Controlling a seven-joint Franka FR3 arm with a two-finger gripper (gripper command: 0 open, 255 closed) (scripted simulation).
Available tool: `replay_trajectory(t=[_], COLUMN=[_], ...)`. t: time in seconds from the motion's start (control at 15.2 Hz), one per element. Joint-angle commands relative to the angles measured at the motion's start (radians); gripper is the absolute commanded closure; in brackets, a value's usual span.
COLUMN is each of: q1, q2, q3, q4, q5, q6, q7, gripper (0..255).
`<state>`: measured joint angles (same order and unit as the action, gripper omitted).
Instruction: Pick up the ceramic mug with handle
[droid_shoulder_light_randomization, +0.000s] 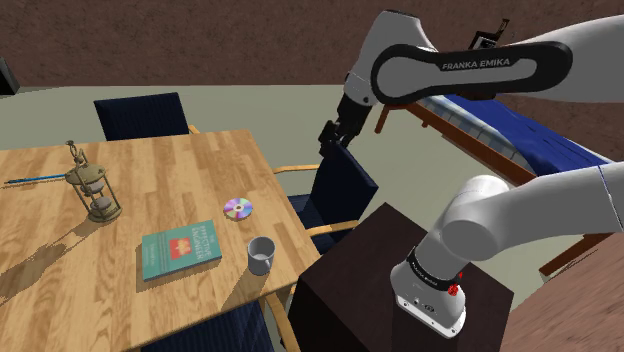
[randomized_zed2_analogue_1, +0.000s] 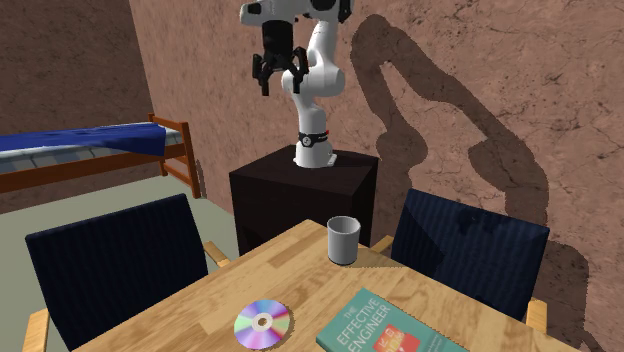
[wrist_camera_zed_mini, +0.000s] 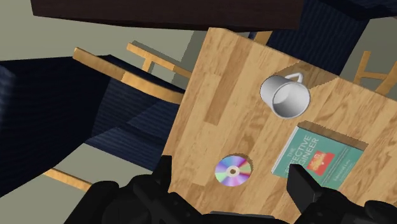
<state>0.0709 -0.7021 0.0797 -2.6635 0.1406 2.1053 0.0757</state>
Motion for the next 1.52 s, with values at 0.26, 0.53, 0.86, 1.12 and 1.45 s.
replay_trajectory(t=[0.26,0.53,0.86,1.12,1.45], q1=[0.043,0.065,0.075,0.062,0.138], q2=[0.144,0.285,0.496,0.683,0.923], q3=[0.073,0.122,0.187,0.234,0.159], q4=[-0.082,-0.103,-0.094,-0.059,0.023], q5=[0.042,0.06,0.046,-0.048,-0.322], q6=[0.227,0.388,0.587,0.734,0.876], q7=[0.041,0.07,0.126,0.226,0.465], gripper=[0,0,0,0,0])
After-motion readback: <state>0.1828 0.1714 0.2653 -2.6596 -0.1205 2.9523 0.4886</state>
